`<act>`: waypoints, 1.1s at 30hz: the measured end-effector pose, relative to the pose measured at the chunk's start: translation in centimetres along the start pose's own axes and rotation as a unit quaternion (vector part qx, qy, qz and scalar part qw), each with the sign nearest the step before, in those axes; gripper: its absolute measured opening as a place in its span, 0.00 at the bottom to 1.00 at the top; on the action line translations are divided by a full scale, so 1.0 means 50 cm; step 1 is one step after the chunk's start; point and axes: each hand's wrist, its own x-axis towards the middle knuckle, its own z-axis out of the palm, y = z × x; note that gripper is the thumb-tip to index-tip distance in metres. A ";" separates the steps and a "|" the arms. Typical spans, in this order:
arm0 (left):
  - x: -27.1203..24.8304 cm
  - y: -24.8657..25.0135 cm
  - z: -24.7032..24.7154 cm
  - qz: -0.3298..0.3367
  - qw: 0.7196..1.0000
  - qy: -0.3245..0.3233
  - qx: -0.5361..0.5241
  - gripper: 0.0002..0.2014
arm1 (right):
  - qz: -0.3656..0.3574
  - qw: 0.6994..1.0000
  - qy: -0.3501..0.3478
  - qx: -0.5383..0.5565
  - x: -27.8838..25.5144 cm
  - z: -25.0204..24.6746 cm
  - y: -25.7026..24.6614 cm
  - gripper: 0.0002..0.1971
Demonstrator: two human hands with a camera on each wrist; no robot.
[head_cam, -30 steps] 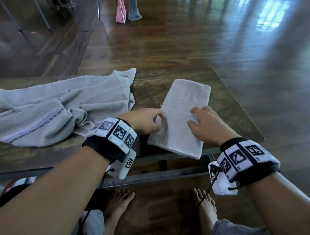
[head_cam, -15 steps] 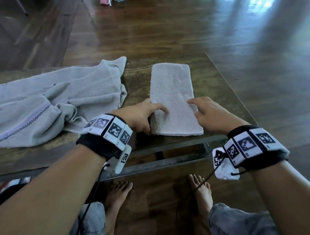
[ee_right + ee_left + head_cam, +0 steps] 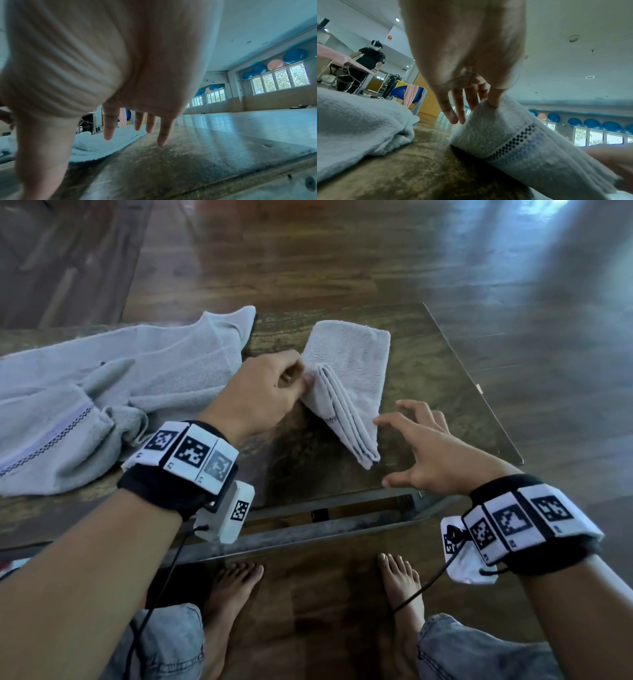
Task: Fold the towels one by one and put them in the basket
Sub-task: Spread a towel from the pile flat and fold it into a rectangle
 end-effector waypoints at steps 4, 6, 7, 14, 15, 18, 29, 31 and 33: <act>0.006 -0.005 0.006 -0.032 0.998 0.044 -0.012 0.09 | -0.030 0.998 0.046 0.016 0.004 -0.001 0.002 0.48; 0.008 -0.005 0.010 -0.051 0.997 0.052 -0.008 0.09 | -0.044 0.998 0.050 0.009 0.006 0.003 -0.004 0.49; 0.008 -0.005 0.011 -0.060 0.997 0.051 -0.006 0.09 | -0.052 0.997 0.058 0.013 0.007 0.003 -0.009 0.47; -0.002 -0.002 0.007 -0.111 0.993 -0.020 -0.039 0.13 | -0.085 0.975 0.142 0.145 0.020 -0.008 -0.030 0.09; -0.003 -0.003 0.002 -0.114 0.992 -0.025 -0.053 0.14 | -0.077 0.975 0.123 0.170 0.019 -0.012 -0.031 0.08; -0.011 -0.015 -0.009 -0.147 0.984 -0.087 -0.057 0.16 | -0.050 0.958 0.041 0.278 0.022 -0.018 -0.038 0.07; -0.036 -0.035 0.019 -0.191 0.969 -0.124 -0.095 0.10 | 0.092 0.953 0.079 0.279 0.060 -0.009 -0.047 0.10; -0.033 -0.032 0.028 -0.159 0.981 -0.071 -0.083 0.08 | 0.097 0.950 0.112 0.275 0.061 -0.012 -0.043 0.06; -0.026 -0.025 0.040 -0.140 0.986 -0.017 -0.089 0.06 | 0.108 0.944 0.156 0.271 0.062 -0.015 -0.039 0.05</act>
